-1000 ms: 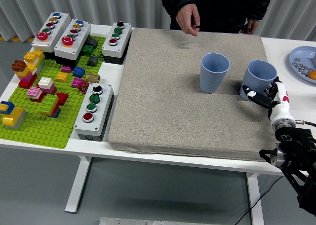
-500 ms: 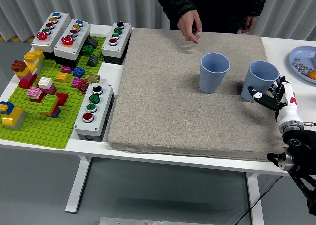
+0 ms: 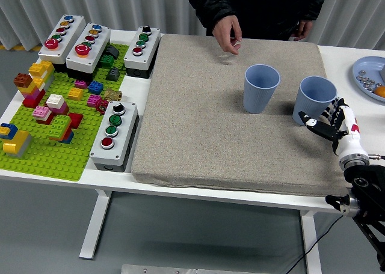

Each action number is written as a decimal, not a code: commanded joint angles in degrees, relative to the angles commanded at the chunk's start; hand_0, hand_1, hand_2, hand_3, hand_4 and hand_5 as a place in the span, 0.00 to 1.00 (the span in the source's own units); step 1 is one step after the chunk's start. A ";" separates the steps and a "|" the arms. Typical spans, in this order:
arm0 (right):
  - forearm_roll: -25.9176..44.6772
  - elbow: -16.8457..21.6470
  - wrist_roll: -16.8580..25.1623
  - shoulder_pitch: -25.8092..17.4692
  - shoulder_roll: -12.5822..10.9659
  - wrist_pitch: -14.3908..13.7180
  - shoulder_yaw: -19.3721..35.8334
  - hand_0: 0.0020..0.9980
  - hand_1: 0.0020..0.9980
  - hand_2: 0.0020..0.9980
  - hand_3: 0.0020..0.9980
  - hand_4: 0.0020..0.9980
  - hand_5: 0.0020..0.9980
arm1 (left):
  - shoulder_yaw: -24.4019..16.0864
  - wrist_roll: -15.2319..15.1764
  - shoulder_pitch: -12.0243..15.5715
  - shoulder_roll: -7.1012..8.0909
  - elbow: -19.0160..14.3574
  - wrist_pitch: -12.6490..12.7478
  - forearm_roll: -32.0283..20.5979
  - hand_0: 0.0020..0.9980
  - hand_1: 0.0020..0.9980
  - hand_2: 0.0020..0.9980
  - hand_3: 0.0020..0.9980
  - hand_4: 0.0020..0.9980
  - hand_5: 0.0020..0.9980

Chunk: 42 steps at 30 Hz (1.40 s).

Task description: Pick cup pour cup place

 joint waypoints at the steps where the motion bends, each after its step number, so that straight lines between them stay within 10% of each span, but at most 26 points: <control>1: -0.01 0.06 -0.02 -0.07 -0.04 0.02 0.05 0.91 0.85 0.96 0.93 0.85 0.22 | -0.01 0.00 0.01 0.00 0.00 0.00 -0.01 0.76 0.81 0.85 0.76 0.51 0.95; 33: -3.71 15.07 -2.03 -13.04 -7.07 -0.04 8.23 0.91 0.85 0.96 0.92 0.84 0.22 | -1.37 0.06 0.89 0.27 0.00 0.05 0.92 0.76 0.81 0.84 0.76 0.51 0.96; 42: -4.88 15.60 -2.76 -8.14 -8.07 -0.44 11.79 0.91 0.85 0.96 0.92 0.84 0.22 | -1.04 0.03 0.56 0.46 0.00 -0.01 0.71 0.76 0.80 0.84 0.76 0.51 0.96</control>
